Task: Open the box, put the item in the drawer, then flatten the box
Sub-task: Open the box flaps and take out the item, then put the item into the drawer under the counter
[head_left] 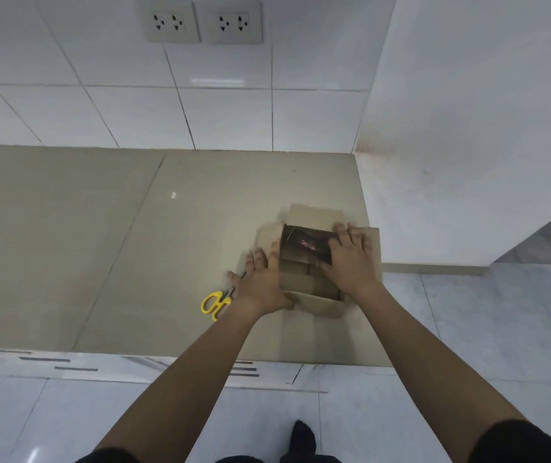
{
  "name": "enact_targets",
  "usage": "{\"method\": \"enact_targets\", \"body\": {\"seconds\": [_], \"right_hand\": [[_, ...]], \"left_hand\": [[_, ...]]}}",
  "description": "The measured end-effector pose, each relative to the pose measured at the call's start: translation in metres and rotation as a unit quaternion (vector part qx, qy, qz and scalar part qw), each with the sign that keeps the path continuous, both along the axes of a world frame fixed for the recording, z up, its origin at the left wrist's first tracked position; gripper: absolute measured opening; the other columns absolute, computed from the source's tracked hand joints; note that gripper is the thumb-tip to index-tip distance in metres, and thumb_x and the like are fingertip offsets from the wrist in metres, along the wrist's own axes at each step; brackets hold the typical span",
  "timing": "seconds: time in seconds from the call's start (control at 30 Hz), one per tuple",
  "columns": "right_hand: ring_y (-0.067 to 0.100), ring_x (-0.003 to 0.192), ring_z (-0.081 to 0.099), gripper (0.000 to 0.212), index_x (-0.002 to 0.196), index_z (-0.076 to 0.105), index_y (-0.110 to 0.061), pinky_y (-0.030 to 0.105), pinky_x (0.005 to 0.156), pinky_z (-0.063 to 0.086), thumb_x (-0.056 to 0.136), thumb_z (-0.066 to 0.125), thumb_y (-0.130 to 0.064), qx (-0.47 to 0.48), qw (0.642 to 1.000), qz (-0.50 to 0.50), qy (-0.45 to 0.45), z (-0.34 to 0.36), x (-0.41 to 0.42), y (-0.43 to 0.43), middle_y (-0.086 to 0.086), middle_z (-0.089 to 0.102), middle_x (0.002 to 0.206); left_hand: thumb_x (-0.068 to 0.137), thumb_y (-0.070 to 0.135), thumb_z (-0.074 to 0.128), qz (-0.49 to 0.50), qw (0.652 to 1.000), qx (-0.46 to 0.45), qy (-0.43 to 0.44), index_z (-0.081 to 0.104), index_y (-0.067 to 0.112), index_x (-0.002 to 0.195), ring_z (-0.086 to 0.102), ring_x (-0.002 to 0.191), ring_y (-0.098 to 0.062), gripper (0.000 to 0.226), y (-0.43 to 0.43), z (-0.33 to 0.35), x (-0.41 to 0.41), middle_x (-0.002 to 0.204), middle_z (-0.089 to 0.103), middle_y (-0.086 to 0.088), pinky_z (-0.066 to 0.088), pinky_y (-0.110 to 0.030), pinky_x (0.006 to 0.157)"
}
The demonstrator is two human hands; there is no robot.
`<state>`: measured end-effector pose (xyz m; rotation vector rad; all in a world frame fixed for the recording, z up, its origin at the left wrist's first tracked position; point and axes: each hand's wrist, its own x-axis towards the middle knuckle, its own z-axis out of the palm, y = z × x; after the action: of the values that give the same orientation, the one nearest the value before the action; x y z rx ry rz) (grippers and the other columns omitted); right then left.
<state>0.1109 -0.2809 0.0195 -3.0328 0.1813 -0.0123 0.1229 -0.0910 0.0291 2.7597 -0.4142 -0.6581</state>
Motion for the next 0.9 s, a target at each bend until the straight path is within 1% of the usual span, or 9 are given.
{"method": "enact_targets", "body": {"seconds": [0.13,0.2,0.27,0.33,0.4,0.47,0.57,0.73,0.9], "right_hand": [[0.032,0.141,0.030,0.048,0.120,0.056,-0.005,0.054,0.116,0.018,0.082,0.062,-0.033,0.101,0.988,-0.043,-0.106,0.012,-0.030,0.031,0.016,0.051,0.139],[0.034,0.133,0.042,0.048,0.117,0.057,-0.004,0.056,0.113,0.027,0.079,0.055,-0.033,0.154,0.974,-0.033,-0.160,0.016,-0.047,0.056,0.017,0.061,0.123],[0.034,0.125,0.049,0.047,0.114,0.057,-0.005,0.054,0.110,0.033,0.079,0.049,-0.035,0.204,0.958,-0.002,-0.203,0.016,-0.066,0.089,0.016,0.063,0.114],[0.028,0.121,0.049,0.043,0.117,0.056,-0.004,0.047,0.109,0.037,0.081,0.058,-0.028,0.228,0.946,0.044,-0.226,0.012,-0.082,0.123,0.015,0.061,0.118],[0.025,0.120,0.047,0.044,0.119,0.056,-0.005,0.042,0.107,0.039,0.080,0.065,-0.024,0.228,0.946,0.089,-0.210,0.002,-0.093,0.153,0.014,0.059,0.124],[0.025,0.121,0.046,0.046,0.120,0.057,-0.006,0.041,0.106,0.040,0.080,0.066,-0.025,0.204,0.956,0.124,-0.172,-0.014,-0.099,0.176,0.015,0.057,0.128],[0.031,0.124,0.046,0.053,0.123,0.058,-0.008,0.040,0.104,0.037,0.074,0.065,-0.025,0.172,0.967,0.148,-0.113,-0.033,-0.100,0.193,0.018,0.053,0.134],[0.034,0.128,0.045,0.055,0.124,0.059,-0.004,0.050,0.107,0.036,0.077,0.063,-0.031,0.152,0.971,0.163,-0.082,-0.057,-0.086,0.206,0.020,0.053,0.135],[0.038,0.126,0.049,0.047,0.114,0.063,-0.001,0.050,0.111,0.032,0.082,0.063,-0.035,0.130,0.965,0.139,-0.182,-0.081,-0.078,0.207,0.024,0.055,0.132]], "left_hand": [[0.064,0.061,0.074,0.014,0.998,-0.056,-0.018,-0.015,0.030,0.149,-0.011,0.148,-0.029,0.127,0.024,0.000,-0.013,0.161,-0.011,-0.007,0.007,-0.072,0.107],[0.073,0.057,0.069,0.044,0.994,-0.099,-0.036,-0.004,0.029,0.151,-0.003,0.148,-0.028,0.111,0.045,-0.003,-0.022,0.162,-0.004,-0.007,0.013,-0.067,0.109],[0.082,0.047,0.064,0.086,0.981,-0.160,-0.067,0.015,0.027,0.150,0.014,0.146,-0.029,0.087,0.073,-0.006,-0.033,0.160,0.012,-0.009,0.024,-0.060,0.110],[0.086,0.034,0.063,0.150,0.950,-0.255,-0.099,0.040,0.024,0.139,0.041,0.132,-0.029,0.059,0.103,-0.010,-0.049,0.147,0.042,-0.008,0.039,-0.049,0.104],[0.088,0.025,0.061,0.245,0.898,-0.357,-0.073,0.059,0.025,0.112,0.061,0.106,-0.023,0.025,0.130,-0.010,-0.070,0.115,0.065,-0.002,0.049,-0.036,0.088],[0.090,0.019,0.057,0.361,0.819,-0.446,0.023,0.063,0.021,0.095,0.067,0.087,-0.021,0.008,0.156,-0.011,-0.091,0.095,0.070,-0.002,0.049,-0.031,0.074],[0.092,0.019,0.052,0.482,0.698,-0.502,0.172,0.061,0.012,0.103,0.067,0.084,-0.024,0.015,0.189,-0.028,-0.114,0.093,0.071,-0.008,0.049,-0.032,0.070],[0.095,0.037,0.049,0.565,0.532,-0.508,0.375,0.061,0.011,0.098,0.062,0.091,-0.022,0.029,0.220,-0.083,-0.138,0.102,0.066,-0.007,0.047,-0.033,0.077],[0.095,0.046,0.041,0.581,0.470,-0.504,0.432,0.061,0.007,0.102,0.061,0.094,-0.027,0.044,0.208,-0.134,-0.124,0.110,0.064,-0.011,0.047,-0.037,0.078]]}}
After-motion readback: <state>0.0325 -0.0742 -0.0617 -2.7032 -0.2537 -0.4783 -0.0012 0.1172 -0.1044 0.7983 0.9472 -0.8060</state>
